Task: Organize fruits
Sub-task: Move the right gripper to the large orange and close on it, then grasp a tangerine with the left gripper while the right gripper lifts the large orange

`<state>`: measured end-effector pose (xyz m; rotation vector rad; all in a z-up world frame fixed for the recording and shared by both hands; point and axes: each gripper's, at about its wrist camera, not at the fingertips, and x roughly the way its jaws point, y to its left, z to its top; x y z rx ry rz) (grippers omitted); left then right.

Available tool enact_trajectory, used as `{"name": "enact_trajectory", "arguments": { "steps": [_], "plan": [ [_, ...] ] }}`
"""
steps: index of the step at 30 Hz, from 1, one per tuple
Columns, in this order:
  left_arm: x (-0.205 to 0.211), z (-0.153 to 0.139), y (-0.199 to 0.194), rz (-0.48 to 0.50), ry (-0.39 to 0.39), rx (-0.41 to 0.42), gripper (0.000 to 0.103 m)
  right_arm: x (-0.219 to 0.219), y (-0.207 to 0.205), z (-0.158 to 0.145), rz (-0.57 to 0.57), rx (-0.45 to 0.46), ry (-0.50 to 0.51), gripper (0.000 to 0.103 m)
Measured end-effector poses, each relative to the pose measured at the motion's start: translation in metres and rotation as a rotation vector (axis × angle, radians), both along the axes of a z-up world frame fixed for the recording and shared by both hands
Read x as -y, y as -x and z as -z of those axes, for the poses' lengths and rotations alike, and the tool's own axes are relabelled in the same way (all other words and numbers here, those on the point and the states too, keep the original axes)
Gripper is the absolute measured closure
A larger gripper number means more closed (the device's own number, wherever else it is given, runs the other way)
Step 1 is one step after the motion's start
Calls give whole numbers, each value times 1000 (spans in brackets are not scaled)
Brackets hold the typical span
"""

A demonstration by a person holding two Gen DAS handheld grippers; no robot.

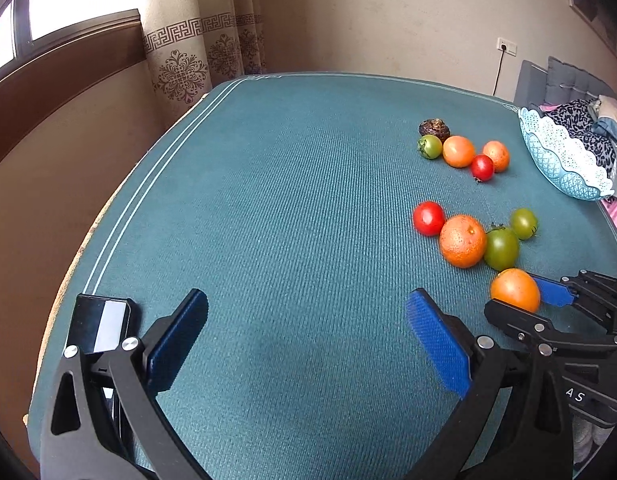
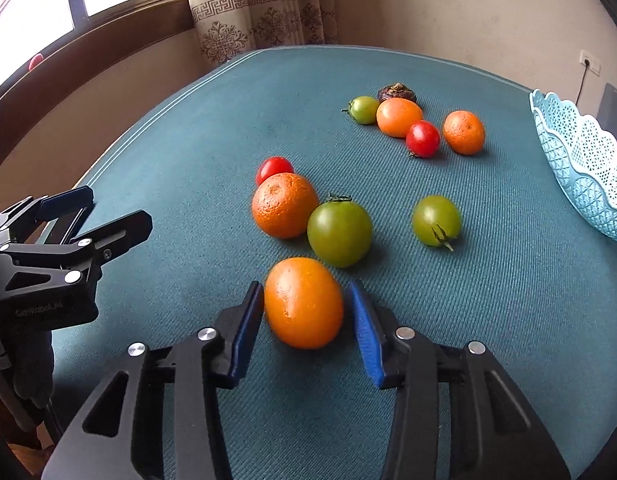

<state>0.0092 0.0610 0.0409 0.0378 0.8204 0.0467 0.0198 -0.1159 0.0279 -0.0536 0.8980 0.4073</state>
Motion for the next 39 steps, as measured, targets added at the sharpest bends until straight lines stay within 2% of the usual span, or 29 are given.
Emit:
{"name": "enact_trajectory", "arguments": {
  "steps": [1, 11, 18, 22, 28, 31, 33, 38, 39],
  "plan": [
    [2, 0, -1, 4, 1, -1, 2, 1, 0, 0, -3, -4, -9, 66],
    [36, 1, -18, 82, 11, -14, 3, 32, 12, 1, 54, -22, -55, 66],
    [59, 10, -37, 132, 49, -70, 22, 57, 16, 5, 99, -25, -88, 66],
    [68, 14, -47, 154, 92, -99, 23, 64, 21, 3, 99, -14, -100, 66],
    [81, 16, -57, 176, 98, -102, 28, 71, 25, 4, 103, -15, -117, 66],
    [86, 16, -61, 200, 117, -102, 37, 72, 25, 2, 103, -14, -124, 66],
    [89, 19, -63, 211, 120, -114, 48, 72, 26, 1, 101, -13, -128, 66],
    [89, 22, -64, 226, 156, -128, 63, 71, 26, -1, 101, -16, -130, 66],
    [88, 21, -63, 224, 159, -129, 63, 71, 26, -1, 102, -15, -131, 66]
  ]
}}
